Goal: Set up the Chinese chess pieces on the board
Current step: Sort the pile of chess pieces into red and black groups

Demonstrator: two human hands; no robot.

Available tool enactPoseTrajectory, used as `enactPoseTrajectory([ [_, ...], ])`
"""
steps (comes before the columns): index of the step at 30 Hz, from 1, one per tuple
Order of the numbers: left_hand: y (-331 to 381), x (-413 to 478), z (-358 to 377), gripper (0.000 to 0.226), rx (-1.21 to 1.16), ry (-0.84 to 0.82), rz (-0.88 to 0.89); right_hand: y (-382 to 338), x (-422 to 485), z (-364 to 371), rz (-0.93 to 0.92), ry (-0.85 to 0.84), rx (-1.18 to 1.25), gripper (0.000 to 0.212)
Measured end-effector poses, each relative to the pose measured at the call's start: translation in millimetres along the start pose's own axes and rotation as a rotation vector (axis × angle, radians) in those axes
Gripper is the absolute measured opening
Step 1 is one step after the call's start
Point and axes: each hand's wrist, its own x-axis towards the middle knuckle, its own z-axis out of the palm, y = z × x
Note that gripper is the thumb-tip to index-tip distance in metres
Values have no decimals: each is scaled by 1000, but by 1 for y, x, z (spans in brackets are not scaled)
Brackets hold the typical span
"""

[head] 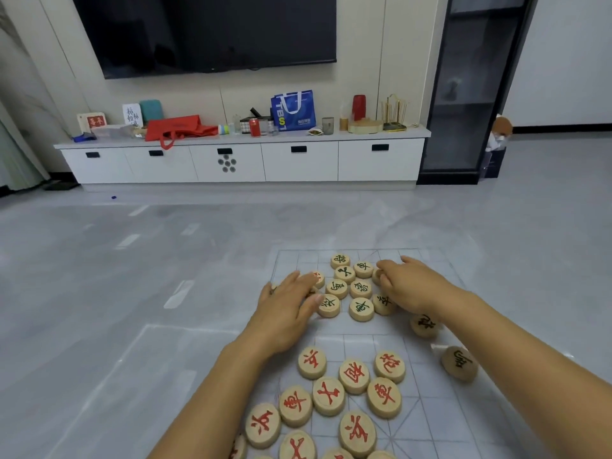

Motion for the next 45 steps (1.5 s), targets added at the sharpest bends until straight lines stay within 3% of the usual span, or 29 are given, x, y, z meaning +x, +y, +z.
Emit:
enactPoseTrajectory([
  [4, 3, 60, -6, 45, 128, -168, 31, 20, 23, 2, -48, -18, -105, 25],
  [9, -25, 86, -32, 51, 288, -121, -66, 72, 41, -7, 173, -32, -20, 26],
  [13, -71, 43, -44, 50, 255, -9, -171, 95, -14, -14, 336, 15, 102, 35],
  [17, -95, -47, -54, 65, 112, 90, -180, 90, -118, -2, 298, 137, 184, 34],
  [21, -70, -128, -55, 78, 11, 92, -116, 40, -206, 1, 183, 198, 78, 34],
  [23, -49, -141, -55, 99, 21, 57, -83, 5, -223, -2, 117, 180, 7, 67],
  [24, -38, -142, -54, 107, 33, 33, -83, -14, -227, -9, 107, 132, -17, 71],
  [27, -5, -133, -43, 91, -40, -30, -100, -37, -215, -3, 5, 177, 168, 53],
  [29, 17, -125, -34, 80, -49, -67, -76, -56, -201, -5, 26, 30, 235, 49],
  [31, 32, -119, -27, 73, -56, -93, -60, -65, -190, 1, 28, 14, 274, 49],
  [39, 21, -109, -22, 83, -211, -44, -52, -52, -180, 0, 1, 73, 454, 44],
  [41, 10, -106, -25, 95, -267, -31, -33, -32, -176, -2, 49, 177, 496, 52],
  [43, 0, -99, -26, 90, -295, -4, -33, -9, -169, 3, 121, 265, 413, 61],
  [45, -12, -85, -20, 88, -205, 10, -85, 6, -155, 13, 205, 188, 285, 67],
])
